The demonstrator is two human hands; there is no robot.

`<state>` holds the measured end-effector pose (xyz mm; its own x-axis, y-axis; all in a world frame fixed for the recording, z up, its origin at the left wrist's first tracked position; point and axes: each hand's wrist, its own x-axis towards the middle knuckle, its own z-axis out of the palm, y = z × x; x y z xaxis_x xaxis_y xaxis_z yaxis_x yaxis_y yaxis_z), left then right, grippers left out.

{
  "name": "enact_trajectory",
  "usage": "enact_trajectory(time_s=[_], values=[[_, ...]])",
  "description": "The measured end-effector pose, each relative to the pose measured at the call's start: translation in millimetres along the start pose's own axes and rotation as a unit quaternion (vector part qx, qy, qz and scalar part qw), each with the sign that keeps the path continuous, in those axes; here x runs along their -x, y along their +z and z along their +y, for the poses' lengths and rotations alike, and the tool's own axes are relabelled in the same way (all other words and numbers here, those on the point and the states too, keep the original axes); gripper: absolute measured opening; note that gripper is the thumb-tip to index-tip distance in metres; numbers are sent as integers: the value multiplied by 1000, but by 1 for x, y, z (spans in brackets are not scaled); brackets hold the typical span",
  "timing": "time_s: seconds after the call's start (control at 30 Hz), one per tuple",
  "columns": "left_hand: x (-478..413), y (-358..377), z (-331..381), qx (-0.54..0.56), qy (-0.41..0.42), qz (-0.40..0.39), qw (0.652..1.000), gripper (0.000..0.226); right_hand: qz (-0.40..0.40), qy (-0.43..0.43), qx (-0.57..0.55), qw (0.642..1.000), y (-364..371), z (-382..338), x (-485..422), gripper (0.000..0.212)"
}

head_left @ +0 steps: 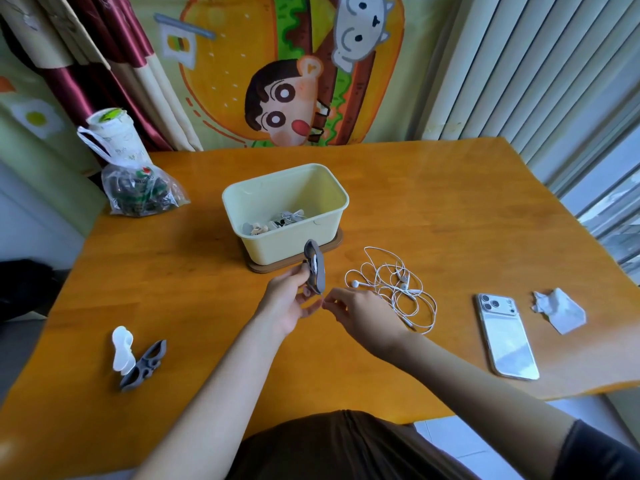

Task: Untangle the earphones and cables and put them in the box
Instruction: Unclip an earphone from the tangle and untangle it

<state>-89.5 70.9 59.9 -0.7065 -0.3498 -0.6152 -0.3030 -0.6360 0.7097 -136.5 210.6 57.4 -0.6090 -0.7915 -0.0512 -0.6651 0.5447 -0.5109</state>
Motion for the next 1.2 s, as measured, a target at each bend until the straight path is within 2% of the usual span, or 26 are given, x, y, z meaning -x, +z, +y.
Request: enact_trajectory(time_s=[0.1, 0.23, 0.37, 0.47, 0.63, 0.87, 0.97, 1.07, 1.13, 1.2], values=[[2, -1, 0, 5, -13, -75, 997, 16, -26, 51, -6, 998, -7, 11, -4, 26], [3, -15, 1, -164, -8, -148, 975, 17, -40, 98, 10, 994, -20, 31, -10, 28], [3, -24, 2, -360, 5, -138, 923, 21, -30, 113, 51, 992, -38, 35, -16, 23], [1, -25, 1, -418, 57, -111, 900, 22, -21, 117, 72, 990, -42, 31, -21, 25], [-4, -25, -6, -426, 108, -64, 896, 20, -5, 95, 63, 993, -35, 21, -23, 28], [-4, -24, -12, -329, 104, -24, 938, 23, 31, 98, 43, 994, -40, 18, -23, 27], [-6, -20, -14, -341, 125, -13, 932, 21, 26, 85, 39, 995, -41, 12, -23, 26], [-10, -14, -13, -329, 162, 34, 930, 19, 19, 57, 23, 998, -38, 2, -22, 26], [-10, -9, -12, -293, 179, 68, 937, 21, 21, 30, 10, 999, -32, -9, -19, 26], [-8, -2, -9, -208, 161, 92, 960, 25, 32, -7, -3, 999, -22, -19, -16, 26]])
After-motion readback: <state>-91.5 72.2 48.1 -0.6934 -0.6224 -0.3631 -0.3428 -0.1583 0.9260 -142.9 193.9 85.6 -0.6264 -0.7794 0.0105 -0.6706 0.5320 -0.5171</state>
